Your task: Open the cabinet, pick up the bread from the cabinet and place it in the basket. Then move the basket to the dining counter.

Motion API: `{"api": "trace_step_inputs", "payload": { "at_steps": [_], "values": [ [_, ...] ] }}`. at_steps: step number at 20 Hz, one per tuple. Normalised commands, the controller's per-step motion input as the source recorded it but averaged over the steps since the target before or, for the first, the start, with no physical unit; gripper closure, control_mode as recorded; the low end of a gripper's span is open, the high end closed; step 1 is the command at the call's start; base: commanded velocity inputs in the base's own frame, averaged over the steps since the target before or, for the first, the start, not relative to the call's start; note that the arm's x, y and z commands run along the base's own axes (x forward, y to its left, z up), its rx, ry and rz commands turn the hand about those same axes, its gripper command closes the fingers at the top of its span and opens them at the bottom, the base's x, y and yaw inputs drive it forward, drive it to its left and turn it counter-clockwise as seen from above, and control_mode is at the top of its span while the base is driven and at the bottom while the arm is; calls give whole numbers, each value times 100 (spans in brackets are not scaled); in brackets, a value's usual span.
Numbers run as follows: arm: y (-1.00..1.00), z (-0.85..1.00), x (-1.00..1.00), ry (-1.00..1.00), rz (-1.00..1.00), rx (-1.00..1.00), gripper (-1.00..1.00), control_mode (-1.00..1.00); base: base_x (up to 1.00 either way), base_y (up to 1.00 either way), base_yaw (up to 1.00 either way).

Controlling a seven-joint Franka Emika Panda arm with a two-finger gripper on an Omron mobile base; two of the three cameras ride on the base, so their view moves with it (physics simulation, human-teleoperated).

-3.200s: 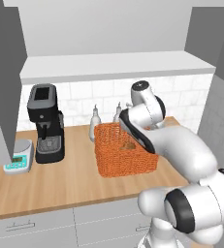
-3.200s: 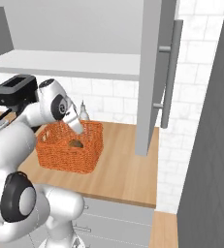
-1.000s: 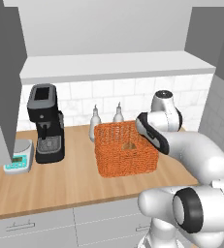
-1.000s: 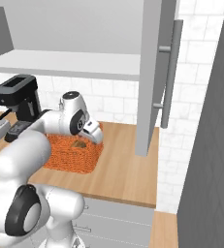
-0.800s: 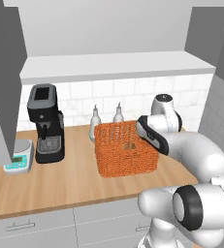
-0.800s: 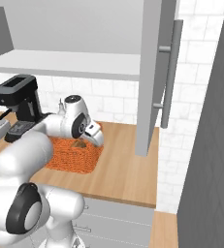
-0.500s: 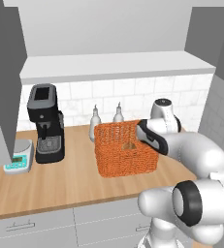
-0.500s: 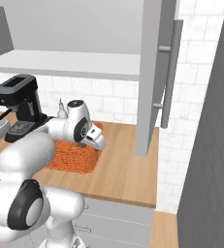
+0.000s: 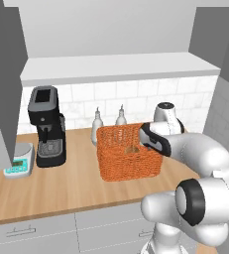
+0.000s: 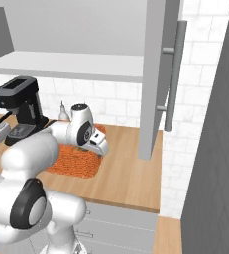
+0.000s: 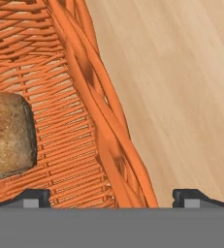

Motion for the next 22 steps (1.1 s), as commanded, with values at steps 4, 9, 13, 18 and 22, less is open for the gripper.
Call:
{"api": "trace_step_inputs", "payload": {
  "at_steps": [4, 9, 13, 18, 22],
  "values": [
    [7, -20, 0, 10, 3, 0, 100, -100, 0, 0, 0],
    [4, -2, 0, 1, 2, 0, 100, -100, 0, 0, 0],
    [10, 0, -34, 0, 0, 1, 100, -100, 0, 0, 0],
    [57, 19, -50, -10, 0, 0, 100, -100, 0, 0, 0],
    [48, 42, -42, -20, 1, 0, 100, -100, 0, 0, 0]
  ]
}}
